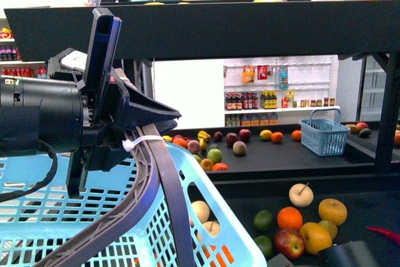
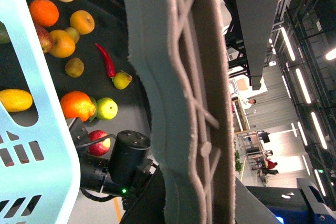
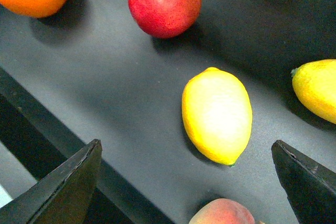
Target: Pick lemon from shelf
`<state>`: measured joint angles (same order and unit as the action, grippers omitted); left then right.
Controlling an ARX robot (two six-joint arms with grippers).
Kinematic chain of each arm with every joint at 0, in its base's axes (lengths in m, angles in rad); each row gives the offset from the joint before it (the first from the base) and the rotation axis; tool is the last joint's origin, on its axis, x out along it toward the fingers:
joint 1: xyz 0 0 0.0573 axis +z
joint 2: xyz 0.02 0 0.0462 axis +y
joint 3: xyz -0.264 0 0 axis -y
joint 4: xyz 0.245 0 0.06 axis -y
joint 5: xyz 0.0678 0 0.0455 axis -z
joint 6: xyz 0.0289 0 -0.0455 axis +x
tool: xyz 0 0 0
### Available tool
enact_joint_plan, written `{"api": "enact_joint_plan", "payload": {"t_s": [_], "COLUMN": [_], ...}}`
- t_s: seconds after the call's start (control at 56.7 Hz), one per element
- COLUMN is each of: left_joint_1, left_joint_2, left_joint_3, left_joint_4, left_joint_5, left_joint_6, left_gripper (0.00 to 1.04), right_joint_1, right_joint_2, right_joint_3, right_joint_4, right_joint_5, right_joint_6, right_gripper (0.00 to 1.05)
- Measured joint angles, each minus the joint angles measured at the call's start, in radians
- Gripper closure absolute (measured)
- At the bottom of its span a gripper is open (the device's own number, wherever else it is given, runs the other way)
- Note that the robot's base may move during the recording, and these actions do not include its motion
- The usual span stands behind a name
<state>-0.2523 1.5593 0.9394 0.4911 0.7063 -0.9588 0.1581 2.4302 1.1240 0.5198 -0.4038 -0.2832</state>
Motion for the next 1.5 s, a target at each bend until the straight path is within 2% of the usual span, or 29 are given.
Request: {"api": "enact_joint_plan", "payload": {"t_s": [0.353,0.74,1.128,1.34,1.498], "left_joint_1": [0.0,0.0,0.0,0.0,0.0], "left_joint_2": [0.0,0.0,0.0,0.0,0.0], "left_joint_3": [0.0,0.0,0.0,0.0,0.0], "left_joint_4": [0.0,0.0,0.0,0.0,0.0], "left_joint_5": [0.0,0.0,0.0,0.0,0.0], "left_joint_6": [0.0,0.0,0.0,0.0,0.0], "left_gripper": [0.96,0.96,0.96,0.96,0.96], "right_joint_1": [0.016,0.023,0.046,0.039,0.009], "right_joint_2": [0.204,0.355,0.42,0.398,0.315], "right_joint_3": [0.2,0.401,0.454,0.412,0.303], "right_joint_4": [-0.012,-0.064,-0.043,-0.011,0.062], "right_joint_5": [0.072,0.072,0.105,0.119,0.112], "right_joint_6": [-0.047,-0.052,-0.057,-0.058,-0.071], "right_gripper": [0.07,0.07,0.08,0.35,0.39]}}
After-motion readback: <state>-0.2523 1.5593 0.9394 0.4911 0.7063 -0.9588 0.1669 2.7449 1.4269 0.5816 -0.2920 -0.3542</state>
